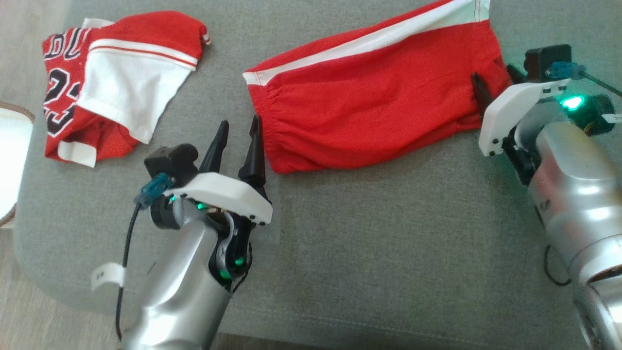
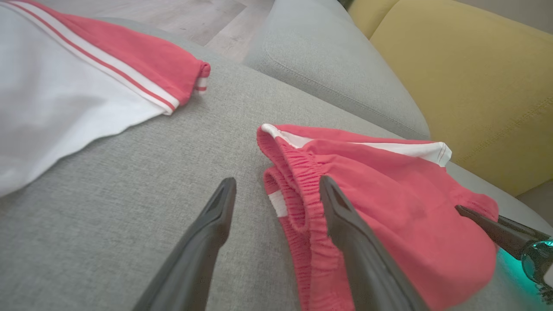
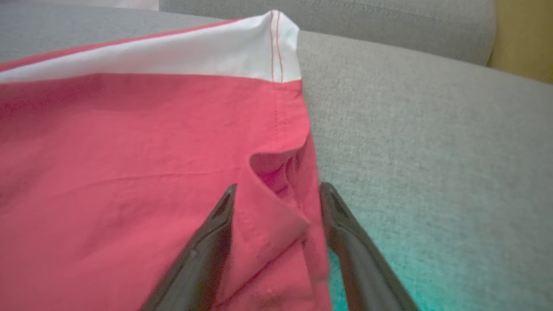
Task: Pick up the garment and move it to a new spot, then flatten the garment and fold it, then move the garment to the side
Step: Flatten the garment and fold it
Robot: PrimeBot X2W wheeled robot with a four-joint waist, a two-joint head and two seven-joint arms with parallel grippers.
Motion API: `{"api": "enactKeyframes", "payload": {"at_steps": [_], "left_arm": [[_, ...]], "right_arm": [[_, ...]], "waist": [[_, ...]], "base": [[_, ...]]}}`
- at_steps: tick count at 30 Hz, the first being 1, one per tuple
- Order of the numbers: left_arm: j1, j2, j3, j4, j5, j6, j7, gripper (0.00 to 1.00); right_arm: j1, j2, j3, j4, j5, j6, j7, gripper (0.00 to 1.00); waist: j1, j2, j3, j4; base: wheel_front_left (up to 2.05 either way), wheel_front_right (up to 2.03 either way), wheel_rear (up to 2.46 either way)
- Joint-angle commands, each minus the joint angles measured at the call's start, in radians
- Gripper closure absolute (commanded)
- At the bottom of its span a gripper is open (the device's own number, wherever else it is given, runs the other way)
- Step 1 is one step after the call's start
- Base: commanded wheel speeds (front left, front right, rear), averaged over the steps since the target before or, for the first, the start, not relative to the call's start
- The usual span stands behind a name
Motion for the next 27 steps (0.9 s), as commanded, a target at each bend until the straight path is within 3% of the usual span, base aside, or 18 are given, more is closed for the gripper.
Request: {"api": "enactKeyframes", "payload": {"at_steps": [1,2,14,23,27], "left_arm": [[0.005,0.02,0.038,-0.038,0.017,0.009,-0.006,0.0],[0.013,0.02,0.042,-0.042,0.022,0.011,-0.006,0.0],[0.158,0.02,0.1,-0.023,0.085,0.013,-0.006,0.0],[0.247,0.02,0.127,-0.016,0.113,0.001,-0.006,0.0],[0.26,0.02,0.131,-0.015,0.118,-0.006,-0.006,0.0]], "right_arm": [[0.065,0.039,0.028,0.008,0.032,0.007,0.048,0.69],[0.076,0.045,0.036,0.003,0.053,0.007,0.064,1.0],[0.224,-0.027,0.013,-0.138,0.308,0.007,-0.039,1.0],[0.327,-0.118,0.051,-0.253,0.368,0.007,-0.083,1.0],[0.3,-0.12,0.089,-0.341,0.359,0.007,-0.1,1.0]], "waist": [[0.0001,0.0,-0.014,0.005],[0.0001,0.0,-0.02,0.006],[0.0001,0.0,-0.158,-0.034],[0.0001,0.0,-0.205,-0.063],[0.0001,0.0,-0.206,-0.061]], "base": [[0.0,0.0,0.0],[0.0,0.0,0.0],[0.0,0.0,0.0],[0.0,0.0,0.0],[0.0,0.0,0.0]]}}
